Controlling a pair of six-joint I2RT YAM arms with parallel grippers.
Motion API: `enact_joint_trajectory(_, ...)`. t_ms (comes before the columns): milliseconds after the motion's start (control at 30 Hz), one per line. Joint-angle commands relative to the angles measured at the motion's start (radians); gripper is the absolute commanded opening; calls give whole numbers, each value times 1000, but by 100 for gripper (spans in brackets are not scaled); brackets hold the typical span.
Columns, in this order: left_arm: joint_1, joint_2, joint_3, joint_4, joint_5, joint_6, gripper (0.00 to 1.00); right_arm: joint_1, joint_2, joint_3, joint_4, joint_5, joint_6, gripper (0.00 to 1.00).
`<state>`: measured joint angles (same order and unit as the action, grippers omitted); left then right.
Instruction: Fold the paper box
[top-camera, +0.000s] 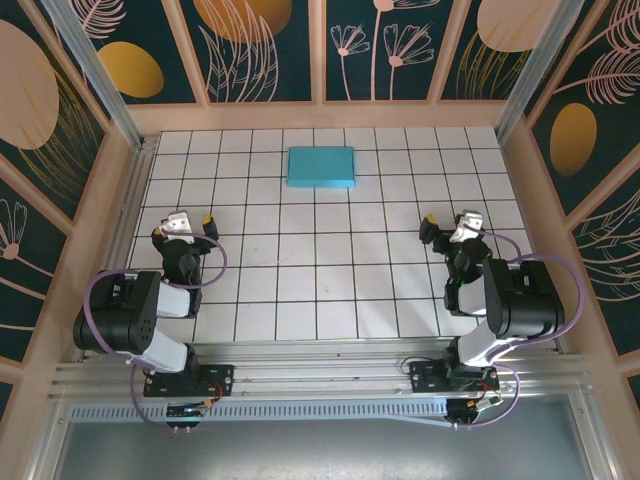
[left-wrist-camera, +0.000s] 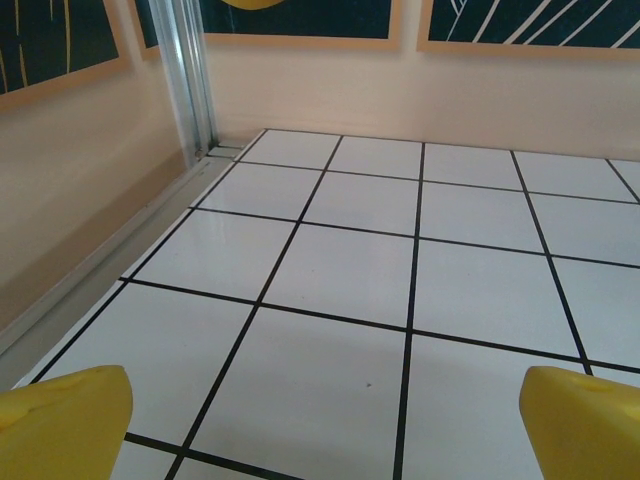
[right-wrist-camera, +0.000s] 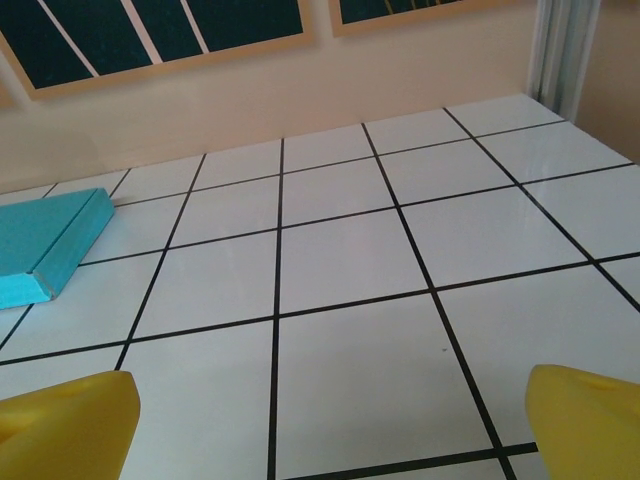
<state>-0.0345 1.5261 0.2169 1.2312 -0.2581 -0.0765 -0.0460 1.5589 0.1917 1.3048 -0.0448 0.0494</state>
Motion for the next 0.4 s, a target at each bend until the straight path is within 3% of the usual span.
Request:
enact_joint_trajectory(0, 5, -9, 9, 59, -7, -24, 99, 5, 9, 15, 55, 20, -26, 99)
enact_joint_trajectory(133, 5, -7, 9, 59, -7, -22, 99, 36, 12, 13, 62, 86, -44, 99)
enact_joint_trajectory(367, 5, -7, 9, 59, -8, -22, 99, 25, 11, 4, 78, 63, -42, 99)
